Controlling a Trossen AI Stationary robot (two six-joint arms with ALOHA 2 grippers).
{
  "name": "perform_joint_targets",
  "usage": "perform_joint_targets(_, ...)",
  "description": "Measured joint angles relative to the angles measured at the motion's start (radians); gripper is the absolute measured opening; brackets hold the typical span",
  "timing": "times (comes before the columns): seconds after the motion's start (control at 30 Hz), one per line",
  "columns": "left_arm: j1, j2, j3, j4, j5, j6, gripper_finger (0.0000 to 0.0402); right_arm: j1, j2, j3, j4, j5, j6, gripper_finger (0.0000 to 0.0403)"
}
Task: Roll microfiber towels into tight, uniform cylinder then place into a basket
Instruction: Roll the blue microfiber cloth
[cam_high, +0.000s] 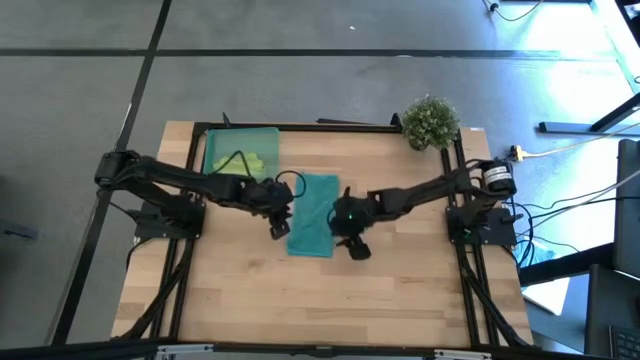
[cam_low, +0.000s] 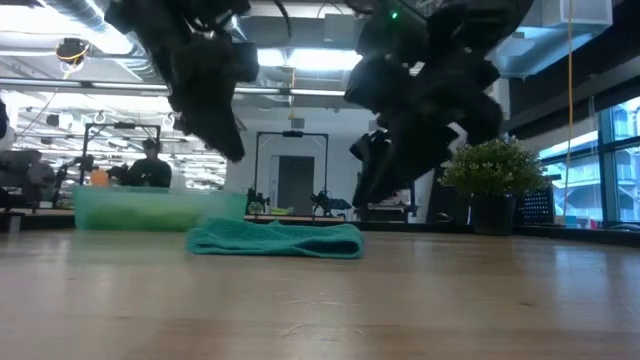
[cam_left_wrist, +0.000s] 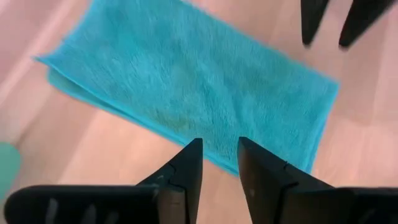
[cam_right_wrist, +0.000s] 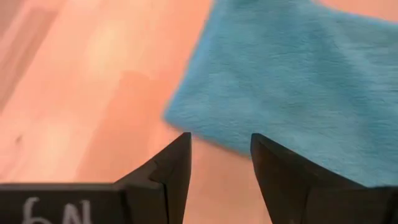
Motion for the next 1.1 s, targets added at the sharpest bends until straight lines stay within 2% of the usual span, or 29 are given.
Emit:
perform_joint_targets(0.27,0.0,-0.077,0.0,-0.021,-0.016,0.007,0.0096,0.055,0.066,0.0,0.088,0.013,-0.028,0.0167)
perform_joint_targets(0.4,0.0,-0.08,0.0,-0.024,-0.016,0.007,0.0096,0.054,0.081,0.0,0.118,-0.003,-0.063,0.0167)
perform_joint_targets(0.57,0.0,-0.08,0.0,-0.025,-0.016,0.007,0.0096,0.054,0.081,0.0,0.126,0.042,-0.107,0.0167)
perform_joint_targets(0.83,0.0,-0.08,0.0,-0.027,-0.016,0.008,0.0096,0.067,0.134,0.001,0.164,-0.002,-0.112,0.0167)
perform_joint_targets(1.0,0.0,-0.08,0.0,-0.029,-0.017,0.008,0.0096,0.071,0.182,0.006,0.199,0.07,-0.105,0.0166)
perform_joint_targets(1.1,0.0,-0.08,0.0,-0.031,-0.017,0.008,0.0096,0.073,0.195,0.006,0.202,0.114,-0.086,0.015)
